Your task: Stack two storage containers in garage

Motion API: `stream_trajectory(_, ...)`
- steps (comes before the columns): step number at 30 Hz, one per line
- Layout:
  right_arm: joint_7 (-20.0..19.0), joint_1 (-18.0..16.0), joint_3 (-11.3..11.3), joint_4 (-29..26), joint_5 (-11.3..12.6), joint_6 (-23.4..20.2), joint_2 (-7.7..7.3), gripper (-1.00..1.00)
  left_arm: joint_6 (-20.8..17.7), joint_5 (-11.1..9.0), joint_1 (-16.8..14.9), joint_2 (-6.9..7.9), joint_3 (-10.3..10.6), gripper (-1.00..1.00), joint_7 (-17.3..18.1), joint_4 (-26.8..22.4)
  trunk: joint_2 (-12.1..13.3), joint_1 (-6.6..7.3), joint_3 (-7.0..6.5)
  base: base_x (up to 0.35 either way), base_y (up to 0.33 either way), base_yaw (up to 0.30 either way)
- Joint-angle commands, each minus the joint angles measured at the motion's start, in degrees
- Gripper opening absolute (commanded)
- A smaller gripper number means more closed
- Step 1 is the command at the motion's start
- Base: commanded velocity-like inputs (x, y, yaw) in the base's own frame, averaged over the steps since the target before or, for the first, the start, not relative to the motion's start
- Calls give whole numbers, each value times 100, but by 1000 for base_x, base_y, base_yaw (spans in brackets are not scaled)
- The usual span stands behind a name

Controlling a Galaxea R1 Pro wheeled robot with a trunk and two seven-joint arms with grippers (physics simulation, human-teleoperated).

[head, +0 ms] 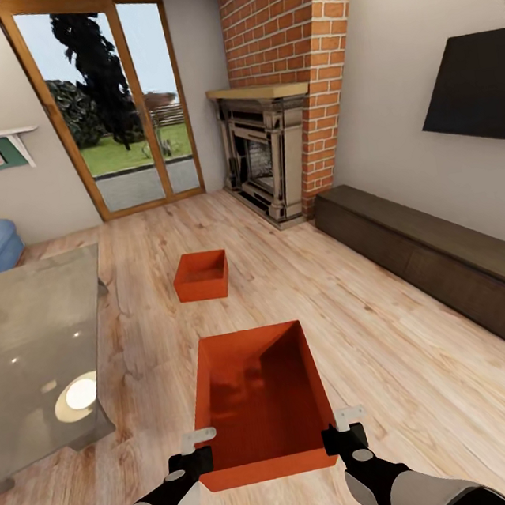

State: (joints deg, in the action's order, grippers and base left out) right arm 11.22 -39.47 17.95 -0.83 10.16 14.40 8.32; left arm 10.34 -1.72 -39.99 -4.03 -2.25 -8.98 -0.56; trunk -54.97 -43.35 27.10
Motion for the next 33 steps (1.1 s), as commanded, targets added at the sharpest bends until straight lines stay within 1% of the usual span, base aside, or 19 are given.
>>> stream_trajectory(1,-32,-8,-90,-49,100,45,12,-100,30,-83,0,-10,49,-100,-3,22,-4,0,-4,0,0,0)
stream_trajectory(33,-41,-8,-90,-49,92,45,12,-100,30,-81,0,-10,49,-100,1,21,-4,0,-303,0,0,0)
